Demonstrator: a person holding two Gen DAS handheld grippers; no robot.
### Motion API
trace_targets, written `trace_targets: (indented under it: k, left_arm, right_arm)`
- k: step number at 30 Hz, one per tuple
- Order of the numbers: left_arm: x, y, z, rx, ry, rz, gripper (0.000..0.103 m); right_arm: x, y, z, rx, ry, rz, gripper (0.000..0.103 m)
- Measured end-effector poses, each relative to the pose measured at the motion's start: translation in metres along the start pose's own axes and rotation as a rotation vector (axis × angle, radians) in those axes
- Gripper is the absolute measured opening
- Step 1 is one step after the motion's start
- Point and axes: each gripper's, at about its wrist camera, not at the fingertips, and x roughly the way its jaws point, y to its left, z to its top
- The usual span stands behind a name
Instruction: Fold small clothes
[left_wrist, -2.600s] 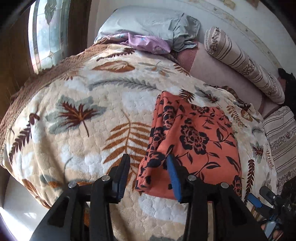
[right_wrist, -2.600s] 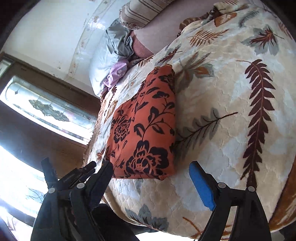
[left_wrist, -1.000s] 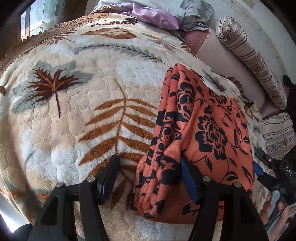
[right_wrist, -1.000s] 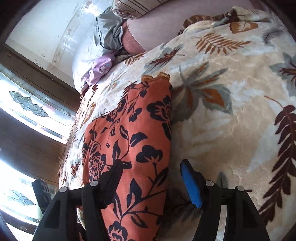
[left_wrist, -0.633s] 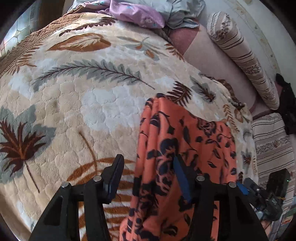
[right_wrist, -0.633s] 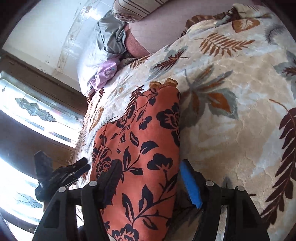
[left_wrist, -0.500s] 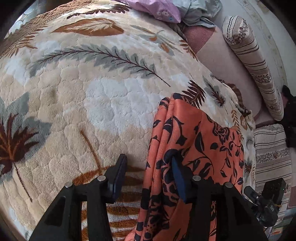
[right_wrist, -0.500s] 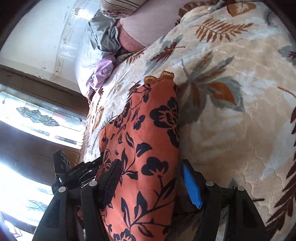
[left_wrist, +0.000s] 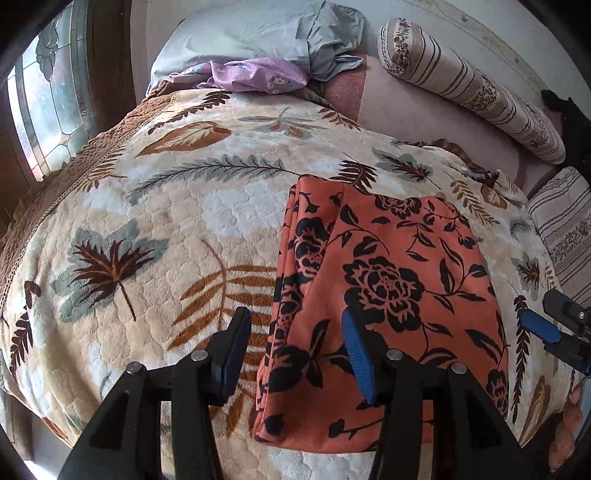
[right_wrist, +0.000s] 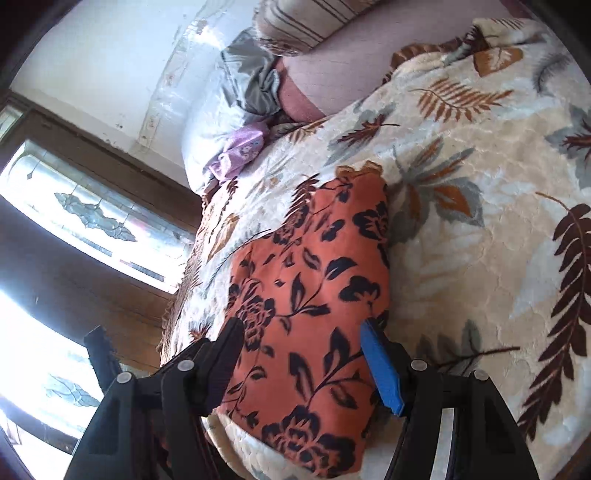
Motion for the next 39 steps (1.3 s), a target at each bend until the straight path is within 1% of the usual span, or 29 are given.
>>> trace_targets:
  k: [2, 4, 6, 7, 8, 9, 11, 12, 13, 14, 15, 16, 17, 19, 21, 22, 23, 25, 26, 27, 28, 29, 30, 31, 32, 33, 34, 36, 39]
  left_arm:
    - [0.001, -0.002, -0.007, 0.003, 0.01, -0.001, 0.052]
    - [-0.001, -0.002, -0.012, 0.008, 0.009, 0.011, 0.052]
    - [-0.003, -0.003, -0.015, 0.01, 0.012, 0.013, 0.052]
    - [-0.005, -0.002, -0.017, 0.011, 0.017, 0.014, 0.052]
    - [-0.007, -0.001, -0.018, 0.012, 0.016, 0.018, 0.052]
    - [-0.009, 0.0, -0.019, 0.012, 0.009, 0.024, 0.052]
    - [-0.012, 0.002, -0.021, 0.002, -0.001, 0.024, 0.054]
    - [-0.011, 0.004, -0.021, -0.008, 0.001, 0.017, 0.056]
    - [-0.009, 0.005, -0.023, -0.02, 0.006, 0.006, 0.062]
    - [-0.004, 0.007, -0.026, -0.032, 0.018, -0.015, 0.068]
    - [0.006, 0.008, -0.029, -0.04, 0.045, -0.041, 0.07]
    - [0.019, 0.01, -0.032, -0.037, 0.1, -0.038, 0.07]
    - [0.028, 0.012, -0.036, -0.039, 0.151, -0.034, 0.07]
    - [0.019, 0.021, -0.034, -0.083, 0.11, -0.093, 0.07]
    - [0.006, 0.025, -0.023, -0.099, 0.052, -0.124, 0.07]
    - [0.003, 0.025, -0.015, -0.095, 0.027, -0.153, 0.071]
    - [0.004, 0.025, -0.007, -0.092, 0.017, -0.176, 0.074]
    - [0.02, 0.022, 0.006, -0.078, 0.041, -0.199, 0.076]
    - [0.032, 0.02, 0.011, -0.068, 0.066, -0.23, 0.076]
    - [0.047, 0.018, 0.012, -0.065, 0.1, -0.23, 0.076]
    - [0.061, 0.016, 0.012, -0.064, 0.145, -0.206, 0.076]
    - [0.072, 0.016, 0.011, -0.071, 0.174, -0.229, 0.076]
    - [0.075, 0.017, 0.01, -0.091, 0.162, -0.254, 0.077]
    - [0.075, 0.015, 0.01, -0.09, 0.158, -0.249, 0.074]
    - [0.073, 0.012, 0.011, -0.078, 0.157, -0.259, 0.056]
    - [0.07, 0.009, 0.01, -0.077, 0.156, -0.264, 0.053]
    - [0.066, 0.006, 0.01, -0.072, 0.143, -0.25, 0.047]
    - [0.058, 0.0, 0.012, -0.06, 0.119, -0.227, 0.032]
    - [0.041, -0.018, 0.019, -0.07, 0.068, -0.286, 0.029]
  right_arm:
    - [0.003, 0.022, -0.012, -0.078, 0.018, 0.029, 0.071]
    - [0.018, 0.027, -0.023, -0.106, 0.067, 0.05, 0.074]
    - [0.046, 0.009, -0.034, -0.042, 0.169, 0.031, 0.074]
    - [0.051, 0.0, -0.037, 0.001, 0.18, 0.025, 0.074]
    - [0.044, -0.002, -0.038, 0.026, 0.141, 0.043, 0.074]
    - [0.038, 0.001, -0.037, 0.03, 0.128, 0.046, 0.074]
    - [0.024, 0.012, -0.037, -0.004, 0.104, 0.036, 0.074]
    - [0.02, 0.017, -0.037, -0.027, 0.097, 0.046, 0.075]
    - [0.019, 0.018, -0.039, -0.044, 0.104, 0.055, 0.077]
    - [0.022, 0.015, -0.042, -0.047, 0.126, 0.05, 0.079]
    - [0.031, 0.008, -0.045, -0.034, 0.162, 0.035, 0.079]
    - [0.037, -0.001, -0.048, -0.009, 0.189, 0.026, 0.079]
    - [0.035, -0.005, -0.049, 0.015, 0.182, 0.038, 0.079]
    - [0.021, -0.002, -0.043, 0.014, 0.142, 0.063, 0.079]
    - [0.003, 0.001, -0.033, -0.016, 0.068, 0.04, 0.079]
    - [-0.002, -0.004, -0.026, -0.008, 0.044, 0.033, 0.079]
    - [-0.003, -0.012, -0.018, 0.012, 0.04, 0.02, 0.079]
    - [0.007, -0.035, 0.0, 0.082, 0.058, -0.02, 0.08]
    - [0.015, -0.045, 0.008, 0.104, 0.063, -0.026, 0.08]
    - [0.025, -0.053, 0.015, 0.126, 0.079, -0.033, 0.081]
    - [0.037, -0.059, 0.02, 0.143, 0.102, -0.024, 0.081]
    - [0.05, -0.06, 0.022, 0.149, 0.127, -0.002, 0.081]
    - [0.063, -0.06, 0.023, 0.143, 0.155, 0.01, 0.078]
    - [0.076, -0.059, 0.023, 0.133, 0.181, 0.001, 0.075]
    - [0.084, -0.056, 0.022, 0.122, 0.193, -0.01, 0.053]
    - [0.089, -0.05, 0.021, 0.108, 0.207, -0.022, 0.047]
    - [0.088, -0.041, 0.023, 0.069, 0.201, -0.043, 0.042]
    - [0.078, -0.02, 0.027, -0.032, 0.186, -0.082, 0.035]
    - [0.05, 0.01, 0.039, -0.175, 0.127, -0.118, 0.033]
